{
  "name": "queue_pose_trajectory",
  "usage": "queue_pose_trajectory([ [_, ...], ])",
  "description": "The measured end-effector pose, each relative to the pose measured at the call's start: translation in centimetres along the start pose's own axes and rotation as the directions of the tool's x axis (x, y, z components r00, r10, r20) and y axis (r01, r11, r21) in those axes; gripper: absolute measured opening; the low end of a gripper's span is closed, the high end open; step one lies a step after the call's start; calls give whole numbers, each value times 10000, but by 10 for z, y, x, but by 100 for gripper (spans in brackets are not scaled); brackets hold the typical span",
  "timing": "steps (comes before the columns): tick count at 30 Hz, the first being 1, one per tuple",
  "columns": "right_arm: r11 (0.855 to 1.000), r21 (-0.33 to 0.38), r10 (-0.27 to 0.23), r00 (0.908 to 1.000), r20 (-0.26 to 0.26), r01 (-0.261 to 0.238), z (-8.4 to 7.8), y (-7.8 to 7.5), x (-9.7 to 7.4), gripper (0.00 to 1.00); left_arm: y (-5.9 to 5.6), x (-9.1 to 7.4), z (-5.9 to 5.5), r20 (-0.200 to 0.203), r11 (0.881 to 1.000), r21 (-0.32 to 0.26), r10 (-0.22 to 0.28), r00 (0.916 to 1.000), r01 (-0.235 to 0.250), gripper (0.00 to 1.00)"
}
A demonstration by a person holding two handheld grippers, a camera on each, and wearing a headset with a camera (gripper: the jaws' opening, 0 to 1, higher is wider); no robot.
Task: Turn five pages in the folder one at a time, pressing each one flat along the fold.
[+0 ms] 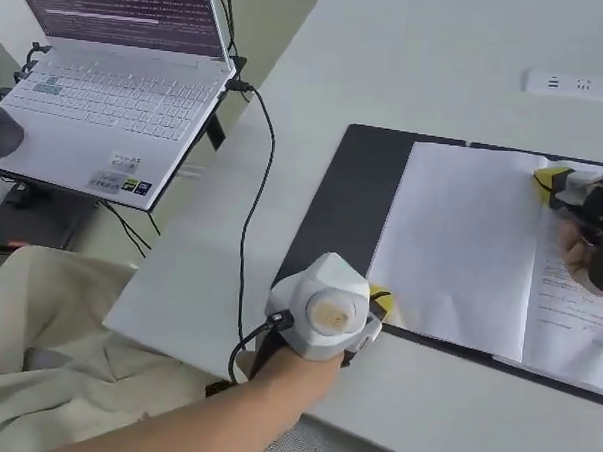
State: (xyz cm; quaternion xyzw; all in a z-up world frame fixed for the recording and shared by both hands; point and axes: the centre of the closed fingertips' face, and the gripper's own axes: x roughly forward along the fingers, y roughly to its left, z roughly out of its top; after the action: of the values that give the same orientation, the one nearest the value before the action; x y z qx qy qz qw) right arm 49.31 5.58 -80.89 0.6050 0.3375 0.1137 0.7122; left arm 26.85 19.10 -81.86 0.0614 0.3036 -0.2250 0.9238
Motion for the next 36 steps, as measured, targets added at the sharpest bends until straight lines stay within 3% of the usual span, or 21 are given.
queue_pose_trajectory([
  [8, 9988, 495, 4, 9974, 725, -40, 17, 2, 16, 0, 0, 1, 0, -47, 10000, 58, -46, 10000, 46, 0],
  [14, 9997, 233, -40, 9971, 756, 22, 17, 4, 17, 0, 0, 0, -1, -28, 10000, -12, -53, 10000, 53, 0],
  [17, 9996, -288, -38, 10000, 80, 40, 4, 3, 11, 0, 0, 0, -1, -22, 10000, -28, -53, 10000, 53, 0],
  [19, 9997, -248, -27, 9994, -359, 18, -2, 2, 7, 0, 0, 0, -1, -17, 10000, -49, -66, 10000, 66, 0],
  [24, 9985, -540, -15, 9890, -1477, -66, -25, -3, -13, 0, 0, 0, -1, -14, 9999, -69, -126, 9999, 126, 0],
  [36, 9995, -215, 160, 9613, -2751, -228, -66, -15, -63, 0, 1, 0, -1, -93, 9997, -40, -230, 9997, 229, 0],
])
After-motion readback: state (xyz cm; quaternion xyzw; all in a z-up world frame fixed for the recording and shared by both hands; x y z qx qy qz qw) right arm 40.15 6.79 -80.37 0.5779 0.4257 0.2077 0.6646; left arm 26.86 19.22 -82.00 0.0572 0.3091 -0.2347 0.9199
